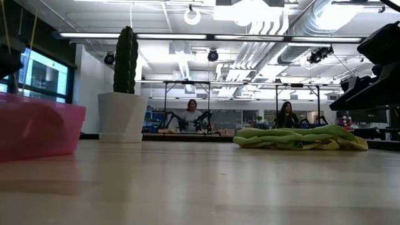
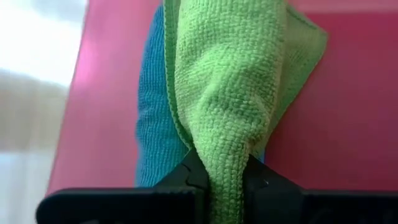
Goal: Roll microfiber towels into tight, uniform cylinder then place into a basket
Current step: Put the rolled green towel into the red bin, then roll the light green towel
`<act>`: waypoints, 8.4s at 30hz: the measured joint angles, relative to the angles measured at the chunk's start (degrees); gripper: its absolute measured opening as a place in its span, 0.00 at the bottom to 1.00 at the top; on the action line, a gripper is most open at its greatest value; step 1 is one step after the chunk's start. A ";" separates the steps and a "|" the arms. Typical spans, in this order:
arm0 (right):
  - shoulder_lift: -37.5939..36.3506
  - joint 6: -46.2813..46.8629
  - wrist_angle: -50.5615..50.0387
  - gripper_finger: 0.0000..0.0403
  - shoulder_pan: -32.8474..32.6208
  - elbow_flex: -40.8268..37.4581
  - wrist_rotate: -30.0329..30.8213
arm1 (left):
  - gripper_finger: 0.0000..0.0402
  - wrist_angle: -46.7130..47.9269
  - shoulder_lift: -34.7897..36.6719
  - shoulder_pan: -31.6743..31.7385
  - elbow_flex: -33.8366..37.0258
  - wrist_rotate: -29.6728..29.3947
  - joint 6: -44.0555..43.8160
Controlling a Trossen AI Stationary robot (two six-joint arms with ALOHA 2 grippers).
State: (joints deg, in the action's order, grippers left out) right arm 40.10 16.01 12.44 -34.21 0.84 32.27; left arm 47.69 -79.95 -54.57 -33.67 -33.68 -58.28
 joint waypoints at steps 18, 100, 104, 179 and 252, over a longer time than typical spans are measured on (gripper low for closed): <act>0.00 0.00 -0.32 0.48 0.02 0.00 0.00 | 0.04 12.86 -1.11 0.07 -11.67 1.43 -0.02; 0.00 -0.01 -1.06 0.48 -0.01 0.00 0.00 | 0.58 -17.77 -2.03 17.08 -22.73 -34.58 -11.61; 0.00 -0.02 -1.41 0.48 0.01 0.00 0.00 | 0.58 -22.14 -4.28 19.89 -22.68 -36.92 -11.60; 0.01 3.71 23.64 0.48 2.45 0.00 3.77 | 0.58 -68.21 -19.69 46.12 -22.68 0.84 35.89; 25.80 0.40 -53.22 0.03 57.31 32.87 -26.57 | 0.58 -68.32 -19.69 46.32 -22.68 -2.89 30.60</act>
State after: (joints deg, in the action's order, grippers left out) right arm 65.90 16.41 -40.78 23.10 33.71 5.70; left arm -20.62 -99.63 -8.25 -56.36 -36.57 -27.68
